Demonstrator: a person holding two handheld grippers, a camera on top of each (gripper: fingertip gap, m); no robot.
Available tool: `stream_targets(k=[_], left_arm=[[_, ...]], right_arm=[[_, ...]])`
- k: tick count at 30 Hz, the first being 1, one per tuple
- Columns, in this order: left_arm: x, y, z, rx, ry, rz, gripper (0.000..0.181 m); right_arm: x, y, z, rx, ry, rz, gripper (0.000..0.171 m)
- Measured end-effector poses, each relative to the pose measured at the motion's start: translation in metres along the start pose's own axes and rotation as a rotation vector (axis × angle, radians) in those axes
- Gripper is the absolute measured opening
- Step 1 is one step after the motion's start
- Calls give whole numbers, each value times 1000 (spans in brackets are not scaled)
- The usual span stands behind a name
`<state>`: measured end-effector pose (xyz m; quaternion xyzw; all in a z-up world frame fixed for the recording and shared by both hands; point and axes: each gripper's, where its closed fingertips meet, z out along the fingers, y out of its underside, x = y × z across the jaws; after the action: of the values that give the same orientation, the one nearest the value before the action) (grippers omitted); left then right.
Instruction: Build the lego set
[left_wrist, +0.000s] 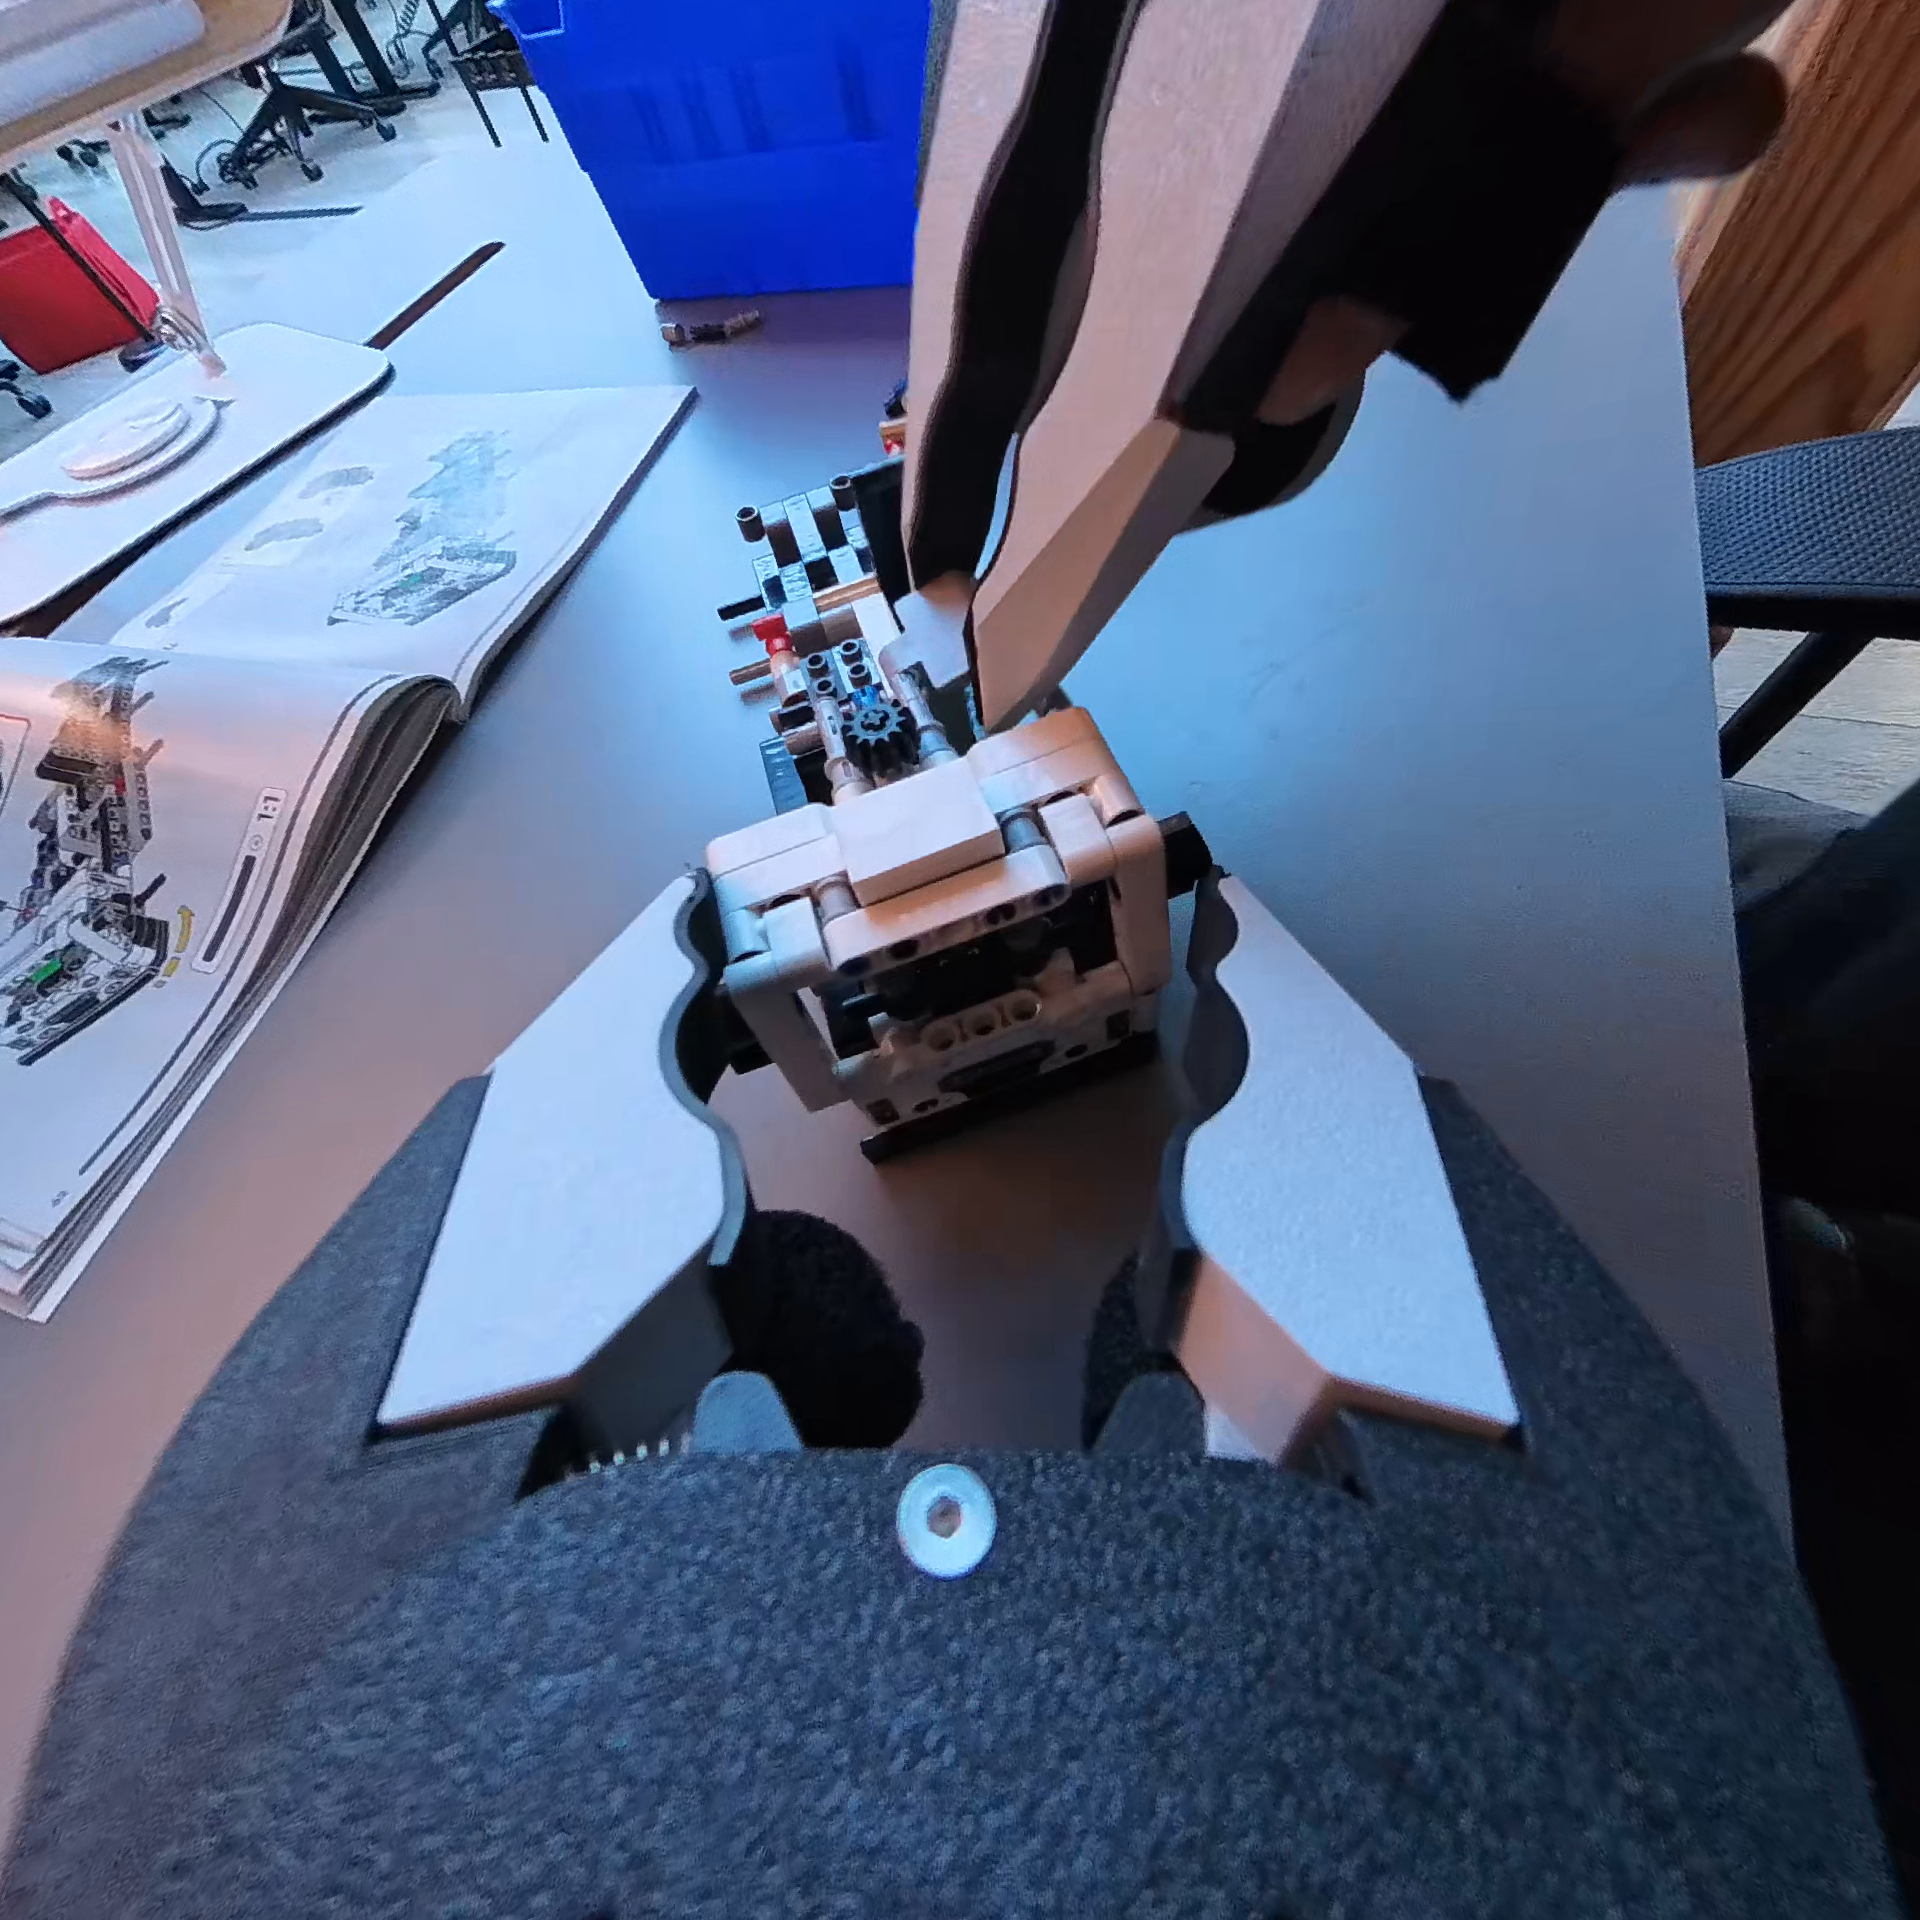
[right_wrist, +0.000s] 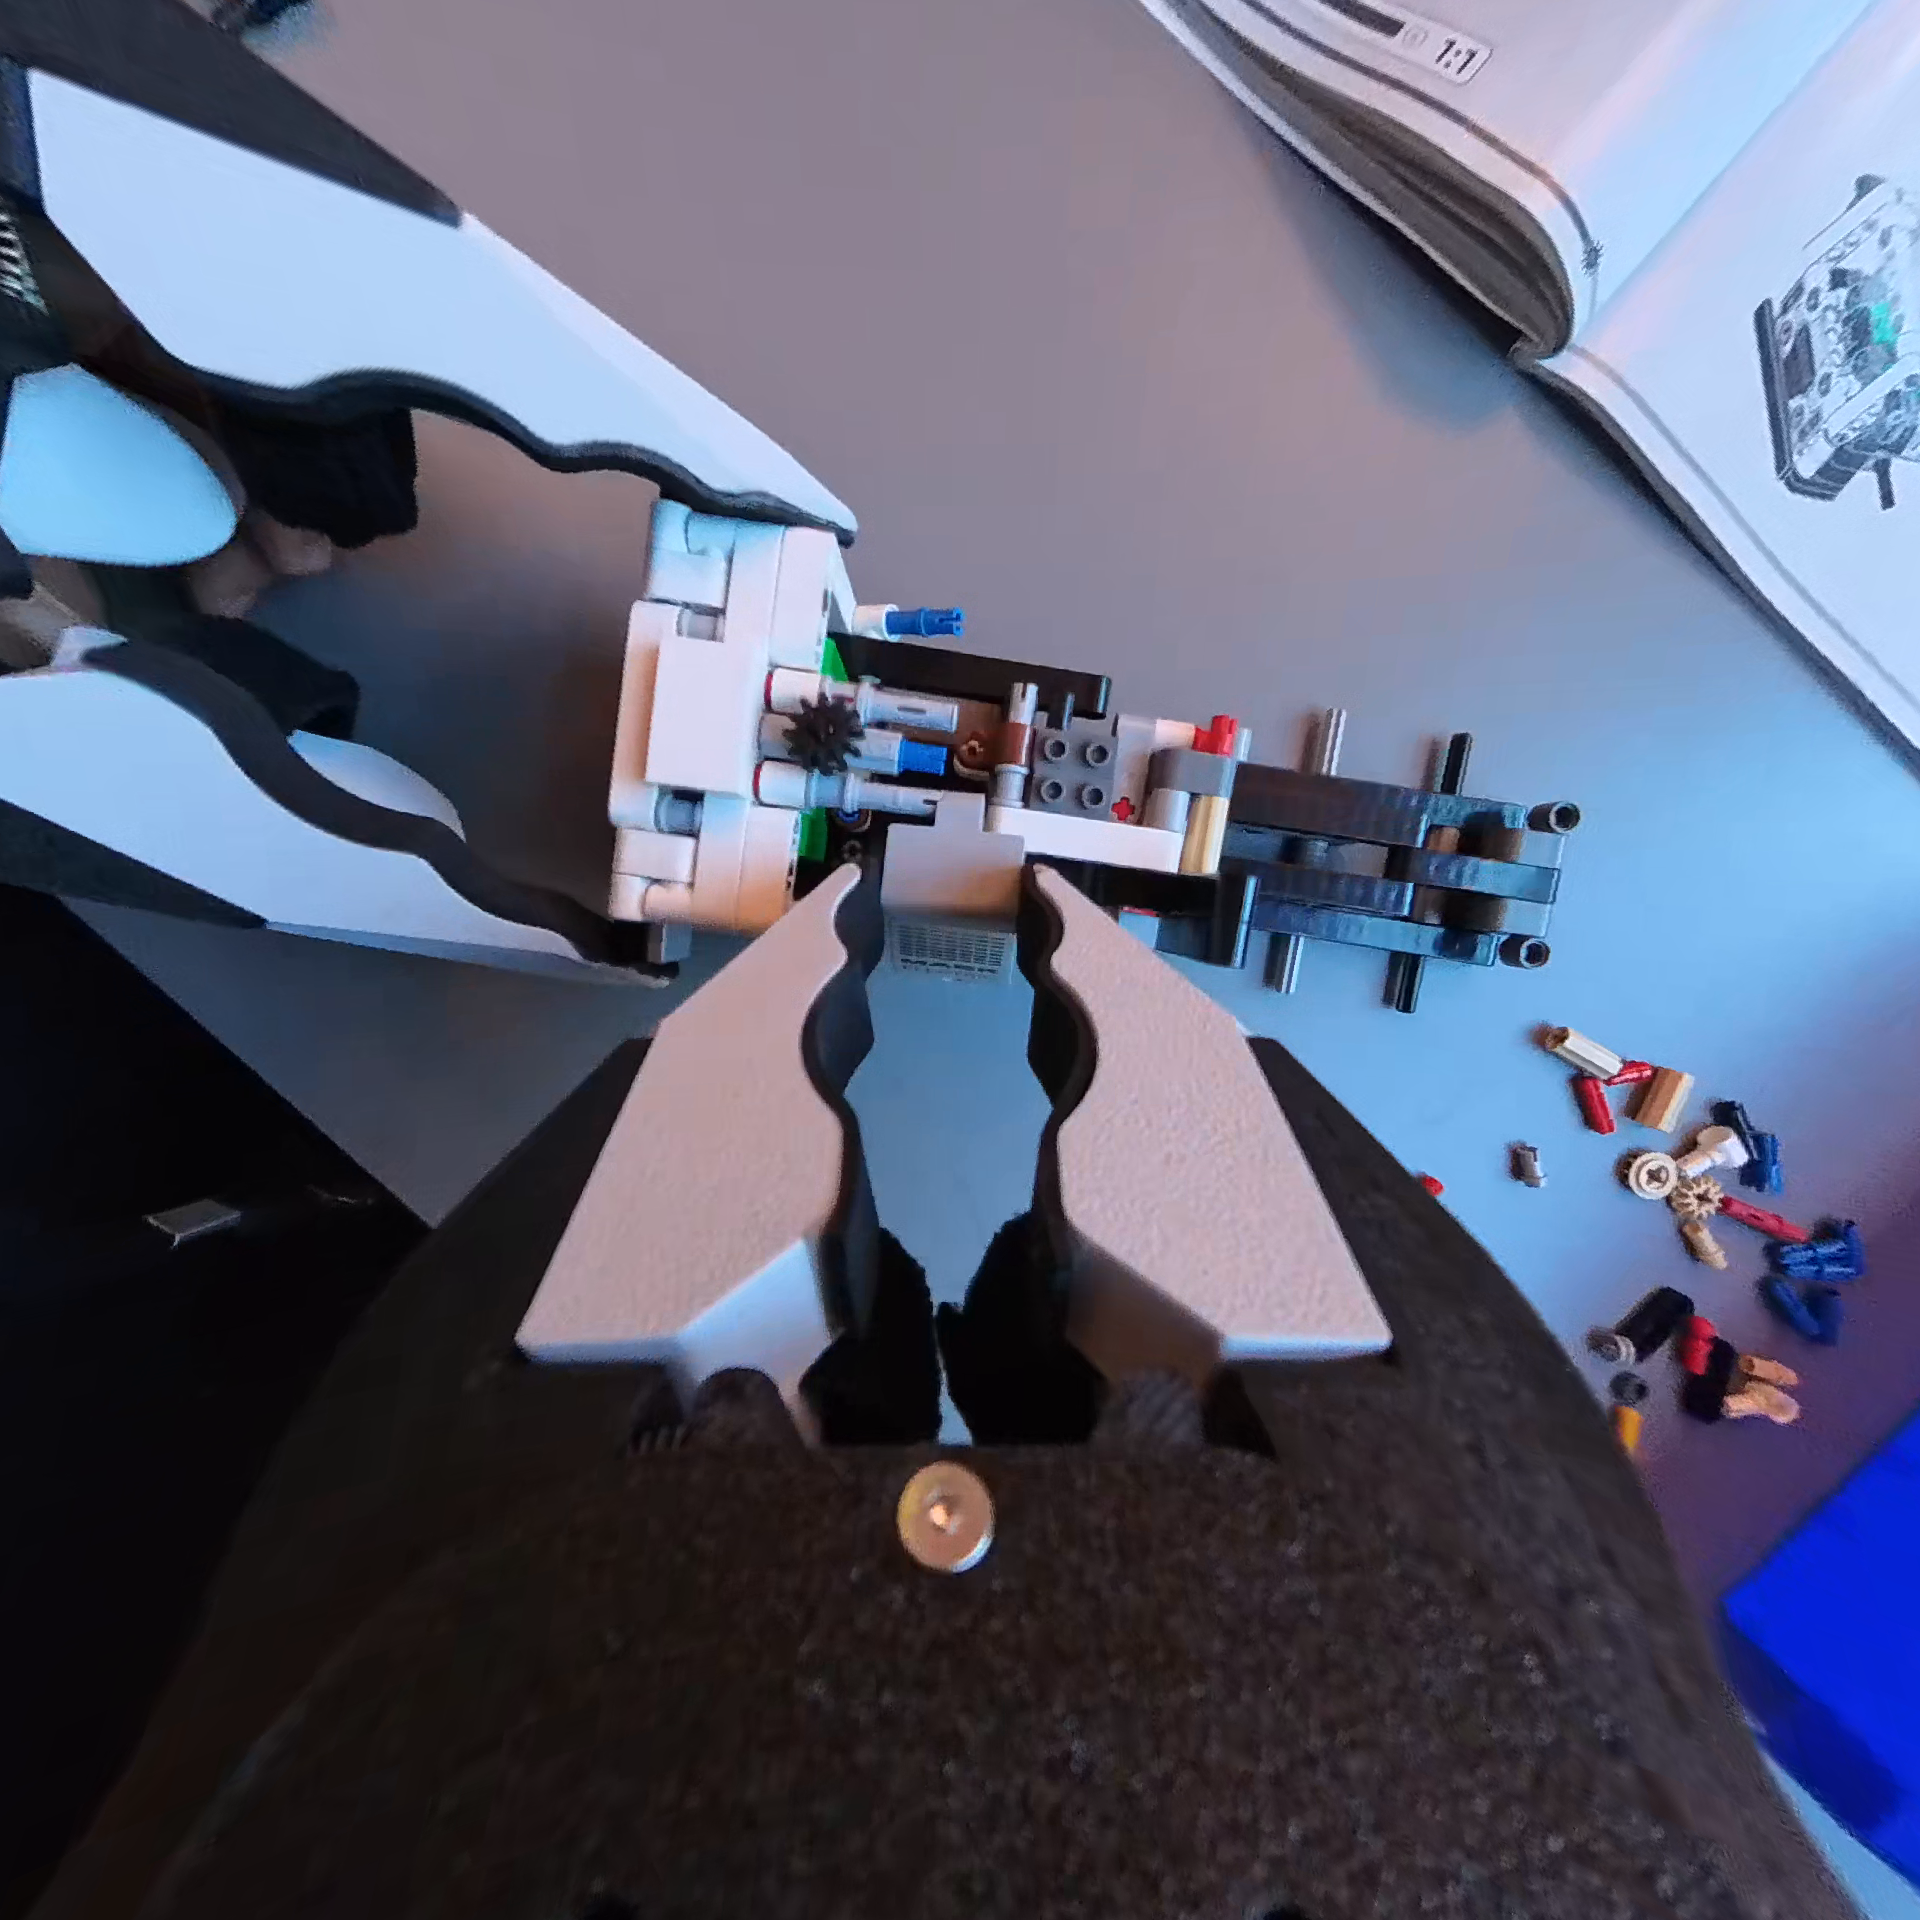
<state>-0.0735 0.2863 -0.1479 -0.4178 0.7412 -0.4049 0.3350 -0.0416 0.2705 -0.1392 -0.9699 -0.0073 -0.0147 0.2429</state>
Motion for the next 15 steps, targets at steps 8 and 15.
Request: stream_targets(k=[8, 15], left_arm=[[3, -1, 2, 1, 11, 7, 89], [4, -2, 3, 0, 5, 12, 88]], right_arm=[[0, 5, -3, -188, -71, 25, 24], [1, 9, -9, -342, -62, -24, 24]])
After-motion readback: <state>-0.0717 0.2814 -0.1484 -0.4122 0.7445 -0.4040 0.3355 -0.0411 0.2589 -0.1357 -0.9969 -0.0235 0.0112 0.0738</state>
